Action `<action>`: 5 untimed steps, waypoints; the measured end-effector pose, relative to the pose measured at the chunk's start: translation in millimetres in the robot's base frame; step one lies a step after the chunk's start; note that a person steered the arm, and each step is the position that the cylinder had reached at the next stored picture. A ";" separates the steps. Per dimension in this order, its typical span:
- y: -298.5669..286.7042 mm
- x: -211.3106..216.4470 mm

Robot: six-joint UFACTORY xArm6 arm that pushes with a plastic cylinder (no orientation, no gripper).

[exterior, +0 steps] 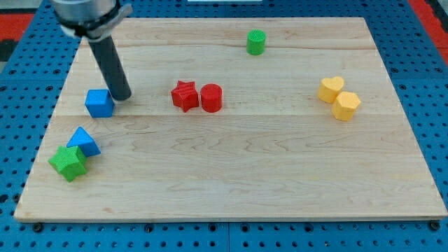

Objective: Move your arm towards the yellow hexagon

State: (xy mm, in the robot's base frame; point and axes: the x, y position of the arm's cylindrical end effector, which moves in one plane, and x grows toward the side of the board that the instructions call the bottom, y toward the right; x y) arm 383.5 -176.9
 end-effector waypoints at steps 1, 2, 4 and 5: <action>-31.5 -3.2; -32.3 68.3; -2.2 72.8; 106.5 73.7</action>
State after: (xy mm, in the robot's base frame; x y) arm 457.1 -70.4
